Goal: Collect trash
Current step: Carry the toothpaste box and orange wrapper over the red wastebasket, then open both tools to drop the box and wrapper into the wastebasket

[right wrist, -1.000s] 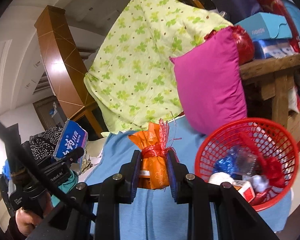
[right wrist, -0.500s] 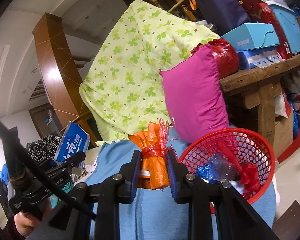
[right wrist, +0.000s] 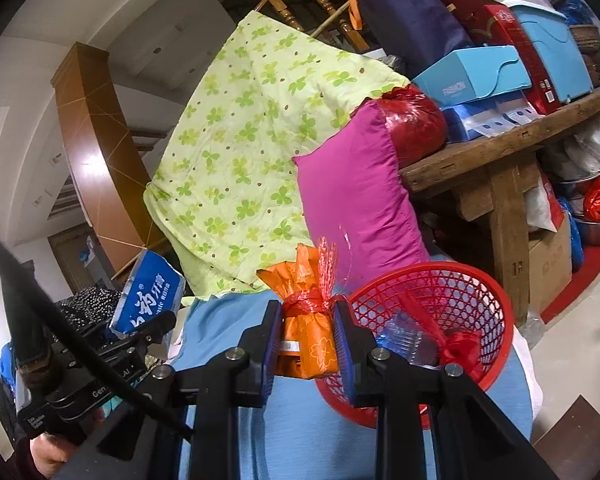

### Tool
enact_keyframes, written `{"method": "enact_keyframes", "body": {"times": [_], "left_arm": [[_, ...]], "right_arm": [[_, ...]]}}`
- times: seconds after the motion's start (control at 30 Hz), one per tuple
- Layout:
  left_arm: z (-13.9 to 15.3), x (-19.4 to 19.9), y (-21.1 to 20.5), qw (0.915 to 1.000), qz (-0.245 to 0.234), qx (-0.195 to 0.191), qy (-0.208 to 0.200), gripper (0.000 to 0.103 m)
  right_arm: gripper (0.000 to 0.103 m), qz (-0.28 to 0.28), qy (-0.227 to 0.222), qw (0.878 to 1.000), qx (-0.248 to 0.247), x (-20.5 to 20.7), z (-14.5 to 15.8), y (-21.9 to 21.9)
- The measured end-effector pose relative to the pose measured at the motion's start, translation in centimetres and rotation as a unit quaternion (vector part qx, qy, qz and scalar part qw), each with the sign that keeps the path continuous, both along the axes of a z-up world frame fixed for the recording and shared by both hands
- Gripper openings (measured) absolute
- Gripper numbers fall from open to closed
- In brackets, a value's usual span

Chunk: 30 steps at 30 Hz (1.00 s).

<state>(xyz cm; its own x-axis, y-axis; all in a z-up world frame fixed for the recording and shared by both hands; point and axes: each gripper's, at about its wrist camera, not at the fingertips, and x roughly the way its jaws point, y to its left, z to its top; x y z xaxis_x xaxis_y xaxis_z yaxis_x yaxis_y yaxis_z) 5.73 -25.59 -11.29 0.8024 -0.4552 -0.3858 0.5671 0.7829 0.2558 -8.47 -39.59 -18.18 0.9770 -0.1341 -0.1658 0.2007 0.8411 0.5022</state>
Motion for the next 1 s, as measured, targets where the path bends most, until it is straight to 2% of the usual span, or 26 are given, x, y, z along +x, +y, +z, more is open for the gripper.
{"method": "enact_keyframes", "body": {"times": [1.0], "left_arm": [[-3.2, -1.2, -9.3, 0.9971, -0.048, 0.059, 0.006, 0.047]], "right_arm": [[0.028, -0.030, -0.006, 0.998, 0.059, -2.0, -3.9, -6.2]]}}
